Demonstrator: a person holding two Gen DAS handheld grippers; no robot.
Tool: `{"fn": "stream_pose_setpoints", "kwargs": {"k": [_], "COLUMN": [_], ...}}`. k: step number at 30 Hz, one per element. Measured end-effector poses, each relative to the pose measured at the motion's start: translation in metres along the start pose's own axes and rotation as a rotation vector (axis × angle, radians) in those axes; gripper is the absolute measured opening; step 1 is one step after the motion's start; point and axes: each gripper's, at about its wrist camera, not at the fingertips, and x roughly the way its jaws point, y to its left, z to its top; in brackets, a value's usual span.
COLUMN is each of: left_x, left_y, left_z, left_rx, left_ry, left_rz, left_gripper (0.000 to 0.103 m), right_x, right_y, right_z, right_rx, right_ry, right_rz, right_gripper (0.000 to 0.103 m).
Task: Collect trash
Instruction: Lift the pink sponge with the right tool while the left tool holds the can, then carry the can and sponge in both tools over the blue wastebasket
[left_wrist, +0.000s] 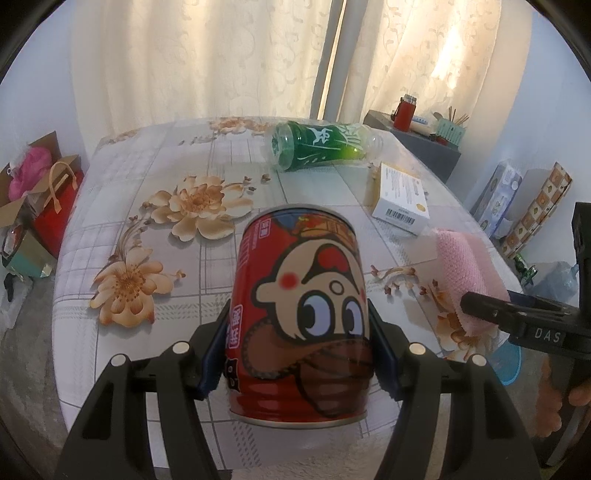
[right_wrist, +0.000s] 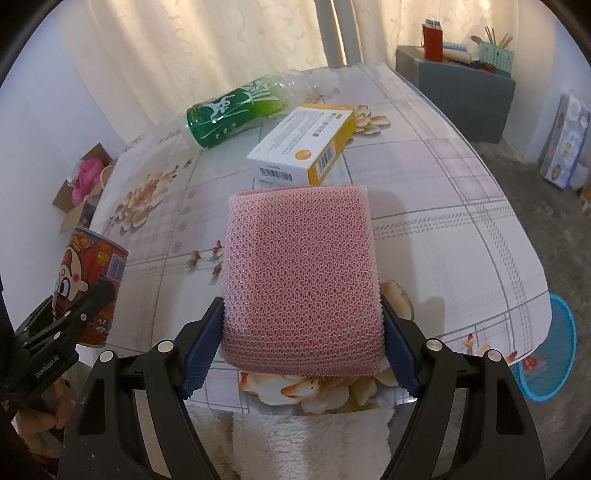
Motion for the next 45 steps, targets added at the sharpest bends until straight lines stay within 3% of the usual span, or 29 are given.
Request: {"fn": "stream_pose_setpoints", "kwargs": {"k": [13, 24, 36, 45], "left_x": [-0.023, -0.028, -0.008, 0.033], "left_y": [-0.011, -0.067, -0.198, -0.347], "left_z": [0.013, 0.033, 0.055, 0.041], "left_rx": [0.006, 0.089, 0.265, 0.450], "left_ry": [-0.060, -0.074, 0.027, 0.192], "left_rz": [-0.083, -0.204, -0.484, -0.658], "left_gripper": [0.064, 0.064, 0.064, 0.064], "right_x": [-0.025, -0.068, -0.114, -0.136], "right_y": [0.000, -0.060, -0.188, -0.302], "right_z": [-0.007, -0.024, -0.077, -0.149], "right_rx": [0.059, 0.202, 0.492, 0.777], "right_ry": [-0.056, -0.142, -0.241, -0.281], "right_rz": [0.053, 0.056, -0.046, -0.216], "right_gripper": [0.074, 0.074, 0.074, 0.074]}}
